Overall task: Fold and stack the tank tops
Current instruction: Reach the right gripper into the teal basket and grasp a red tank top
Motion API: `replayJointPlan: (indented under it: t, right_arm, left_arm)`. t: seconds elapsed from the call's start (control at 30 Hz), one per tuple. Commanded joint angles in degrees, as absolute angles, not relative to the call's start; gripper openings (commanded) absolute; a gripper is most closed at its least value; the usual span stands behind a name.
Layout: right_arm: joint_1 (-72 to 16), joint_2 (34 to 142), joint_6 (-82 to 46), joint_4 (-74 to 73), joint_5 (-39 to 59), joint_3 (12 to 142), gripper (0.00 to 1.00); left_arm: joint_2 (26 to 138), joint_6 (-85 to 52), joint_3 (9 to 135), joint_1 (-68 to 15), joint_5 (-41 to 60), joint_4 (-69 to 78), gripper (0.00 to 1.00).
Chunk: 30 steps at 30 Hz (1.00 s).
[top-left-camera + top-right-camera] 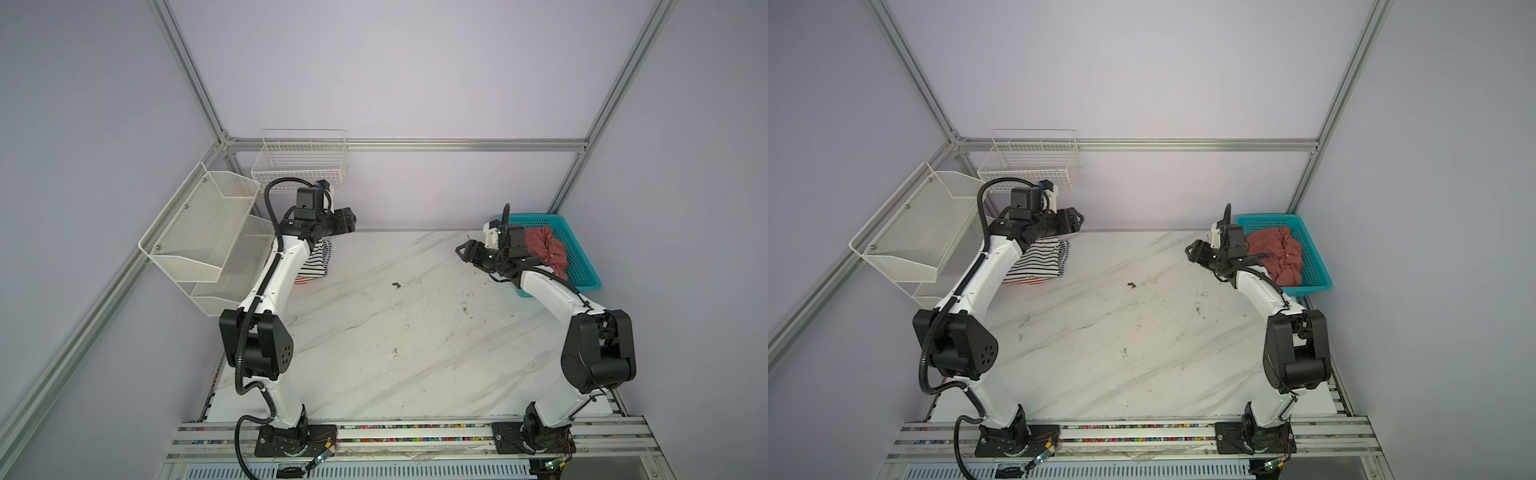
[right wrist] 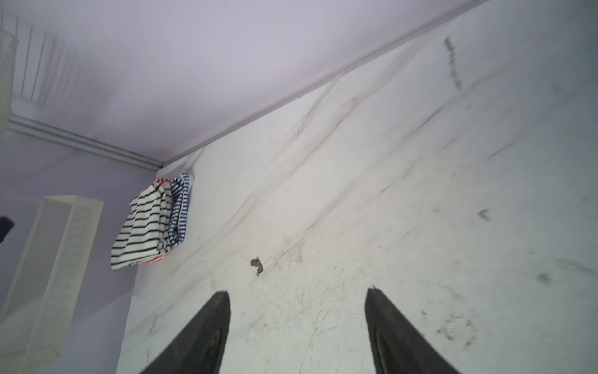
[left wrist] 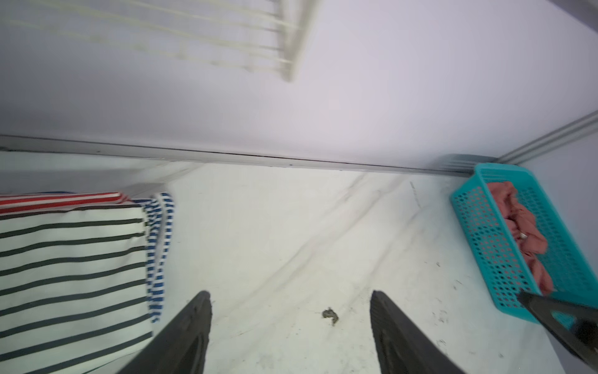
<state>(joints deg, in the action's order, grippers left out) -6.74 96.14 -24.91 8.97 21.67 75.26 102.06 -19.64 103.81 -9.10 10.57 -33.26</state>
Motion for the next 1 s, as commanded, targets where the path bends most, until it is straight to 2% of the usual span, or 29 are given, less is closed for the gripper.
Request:
replayJointPlan:
  t: [0.0, 0.17, 0.37, 0.57, 0.8, 0.9, 0.97]
  right_arm:
    - [0.8, 97.7, -20.3, 18.0, 15.8, 80.7, 0.71]
    - [8.9, 103.5, -17.7, 23.7, 10.0, 90.7, 0.74]
    - [14.0, 113.2, -15.0, 27.8, 3.3, 97.0, 0.79]
    - [16.0, 123.2, -13.4, 28.7, 3.0, 99.6, 0.8]
    - [16.1, 129.2, -12.3, 28.2, 2.6, 101.2, 0.81]
    - [16.1, 130.8, -11.6, 27.9, 2.5, 101.3, 0.79]
    - [16.2, 132.0, -11.7, 28.3, 2.2, 101.6, 0.72]
  left_arm:
    - [96.9, -20.9, 97.7, -13.3, 14.8, -25.5, 0.76]
    - [93.7, -19.8, 90.7, -20.6, 15.7, -21.6, 0.76]
    - [93.8, -18.8, 86.9, -27.2, 15.5, -21.4, 0.76]
    - [95.3, -19.0, 86.0, -30.1, 15.2, -23.5, 0.76]
    - [96.3, -19.6, 86.3, -31.3, 14.8, -24.4, 0.76]
    - [96.5, -19.7, 86.2, -31.6, 14.6, -24.7, 0.76]
    - [96.7, -19.9, 86.2, -31.7, 14.4, -25.0, 0.76]
